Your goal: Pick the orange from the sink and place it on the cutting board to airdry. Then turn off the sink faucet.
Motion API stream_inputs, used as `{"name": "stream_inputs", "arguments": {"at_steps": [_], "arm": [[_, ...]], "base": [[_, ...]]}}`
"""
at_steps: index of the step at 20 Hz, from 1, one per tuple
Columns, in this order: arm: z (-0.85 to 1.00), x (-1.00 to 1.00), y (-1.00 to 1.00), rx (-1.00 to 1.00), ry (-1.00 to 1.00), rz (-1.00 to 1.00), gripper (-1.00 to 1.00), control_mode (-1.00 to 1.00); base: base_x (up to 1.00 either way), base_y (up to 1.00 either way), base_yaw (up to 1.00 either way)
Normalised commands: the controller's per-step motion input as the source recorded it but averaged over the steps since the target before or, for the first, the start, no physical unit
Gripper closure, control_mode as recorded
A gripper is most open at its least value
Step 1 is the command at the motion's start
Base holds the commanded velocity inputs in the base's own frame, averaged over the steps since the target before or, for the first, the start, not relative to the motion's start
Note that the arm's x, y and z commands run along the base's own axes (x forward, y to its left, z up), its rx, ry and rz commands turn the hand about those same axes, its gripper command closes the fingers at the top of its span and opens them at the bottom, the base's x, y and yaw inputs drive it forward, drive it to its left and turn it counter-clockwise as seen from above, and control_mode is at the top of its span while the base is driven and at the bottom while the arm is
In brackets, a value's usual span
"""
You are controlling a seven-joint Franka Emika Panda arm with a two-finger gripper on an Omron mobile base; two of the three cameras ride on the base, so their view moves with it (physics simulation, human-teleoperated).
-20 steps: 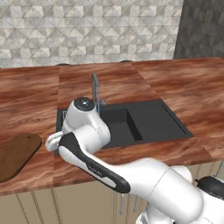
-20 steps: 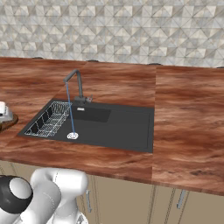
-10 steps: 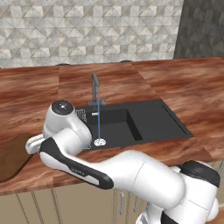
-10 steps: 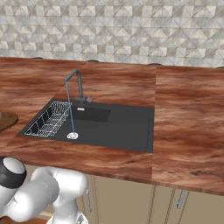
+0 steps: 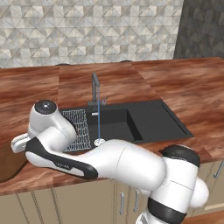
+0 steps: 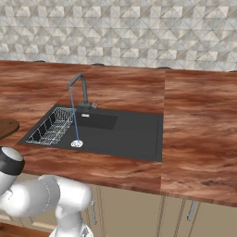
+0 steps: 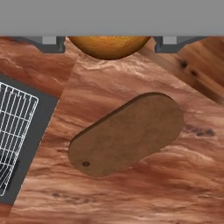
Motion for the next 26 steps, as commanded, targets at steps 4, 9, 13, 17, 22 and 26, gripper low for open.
{"name": "stream_inputs", "arguments": {"at_steps": [4, 9, 13, 17, 22, 26], "arm": [[-0.08, 0.13, 0.35, 0.00, 0.00, 0.00, 1.00, -1.00], [-0.11, 0.11, 0.28, 0.00, 0.00, 0.00, 1.00, -1.00], [-0.13, 0.20, 0.32, 0.00, 0.00, 0.00, 1.00, -1.00], [-0.17, 0.24, 0.34, 0.00, 0.00, 0.00, 1.00, -1.00], [-0.14, 0.23, 0.29, 0.00, 0.00, 0.00, 1.00, -1.00], [-0.09, 0.15, 0.26, 0.00, 0.00, 0.00, 1.00, -1.00]], "base": [[0.00, 0.00, 0.00], [0.00, 0.00, 0.00], [0.00, 0.00, 0.00], [0.00, 0.00, 0.00], [0.00, 0.00, 0.00], [0.00, 0.00, 0.00]]}}
